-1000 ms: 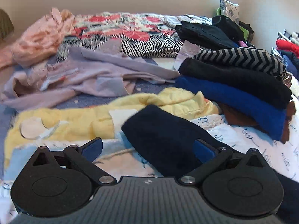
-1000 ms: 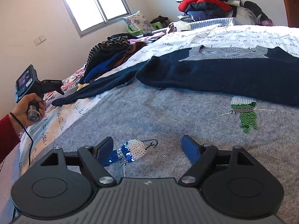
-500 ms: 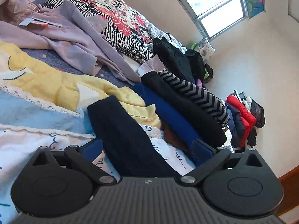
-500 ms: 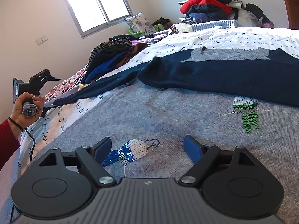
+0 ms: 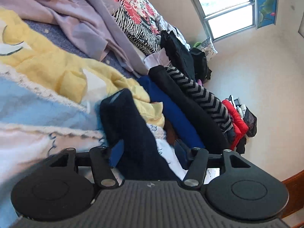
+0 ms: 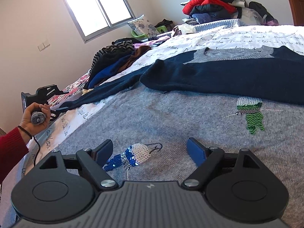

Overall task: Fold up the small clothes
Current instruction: 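Grasp the cuff of the other navy sleeve with the left gripper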

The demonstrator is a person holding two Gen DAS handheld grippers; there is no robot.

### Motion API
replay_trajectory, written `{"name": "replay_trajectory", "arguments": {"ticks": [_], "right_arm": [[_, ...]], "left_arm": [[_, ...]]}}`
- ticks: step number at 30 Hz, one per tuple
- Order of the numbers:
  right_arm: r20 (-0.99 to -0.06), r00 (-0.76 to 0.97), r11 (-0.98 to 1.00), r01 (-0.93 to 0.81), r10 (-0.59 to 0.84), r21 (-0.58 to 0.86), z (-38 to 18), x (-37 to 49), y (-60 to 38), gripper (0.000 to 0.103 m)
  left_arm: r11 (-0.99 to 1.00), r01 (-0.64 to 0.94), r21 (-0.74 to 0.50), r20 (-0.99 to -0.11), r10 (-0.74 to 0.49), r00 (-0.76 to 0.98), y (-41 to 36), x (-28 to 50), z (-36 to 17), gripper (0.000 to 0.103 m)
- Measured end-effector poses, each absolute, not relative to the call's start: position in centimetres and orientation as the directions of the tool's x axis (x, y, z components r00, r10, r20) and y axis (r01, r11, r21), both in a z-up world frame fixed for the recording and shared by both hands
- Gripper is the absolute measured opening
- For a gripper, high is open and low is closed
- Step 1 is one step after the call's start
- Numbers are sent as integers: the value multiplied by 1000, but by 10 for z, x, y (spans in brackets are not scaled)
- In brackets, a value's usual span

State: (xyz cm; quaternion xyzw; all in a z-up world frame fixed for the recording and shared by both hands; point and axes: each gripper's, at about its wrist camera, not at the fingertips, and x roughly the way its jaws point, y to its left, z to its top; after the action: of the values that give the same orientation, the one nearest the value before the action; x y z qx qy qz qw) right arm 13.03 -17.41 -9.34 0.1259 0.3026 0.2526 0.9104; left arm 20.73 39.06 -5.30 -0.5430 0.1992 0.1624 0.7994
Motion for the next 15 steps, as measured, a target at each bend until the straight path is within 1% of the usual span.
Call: {"name": "replay_trajectory", "arguments": {"ticks": [2, 3, 4, 7, 8, 10, 11, 12, 14, 15], "right_arm": [[-490, 690, 843, -385, 533, 376, -93, 130, -173, 86], [-490, 689, 843, -386, 534, 375, -93, 130, -172, 86], [-490, 689, 843, -387, 534, 374, -93, 130, -172, 87], [-493, 689, 845, -388, 532, 369, -93, 130, -171, 87], [-493, 689, 845, -388, 531, 367, -93, 130, -171, 87], [-493, 690, 845, -388, 531, 367, -93, 129, -171, 87], [-493, 690, 846, -387, 530, 368, -93, 129, -171, 87], [-492, 692, 846, -386, 529, 367, -93, 129, -171, 87], [-491, 693, 846, -386, 529, 367, -93, 128, -171, 87], [-491, 692, 846, -386, 529, 368, -93, 129, -171, 87]], "left_arm": [[315, -484, -816, -505, 17, 863, 388, 198, -57, 62], [305, -474, -826, -496, 8, 868, 388, 196, -57, 67], [310, -471, -826, -492, 10, 870, 388, 198, -56, 69], [315, -502, -806, -510, 61, 858, 391, 208, -53, 74], [304, -521, -798, -529, 61, 846, 392, 211, -54, 75], [299, -530, -794, -552, 12, 834, 385, 214, -52, 76], [319, -525, -789, -560, -22, 828, 379, 212, -48, 79], [353, -523, -776, -567, -29, 823, 372, 209, -44, 84], [442, -519, -731, -572, 17, 820, 365, 209, -36, 89], [451, -529, -718, -571, 51, 819, 365, 210, -36, 89]]}}
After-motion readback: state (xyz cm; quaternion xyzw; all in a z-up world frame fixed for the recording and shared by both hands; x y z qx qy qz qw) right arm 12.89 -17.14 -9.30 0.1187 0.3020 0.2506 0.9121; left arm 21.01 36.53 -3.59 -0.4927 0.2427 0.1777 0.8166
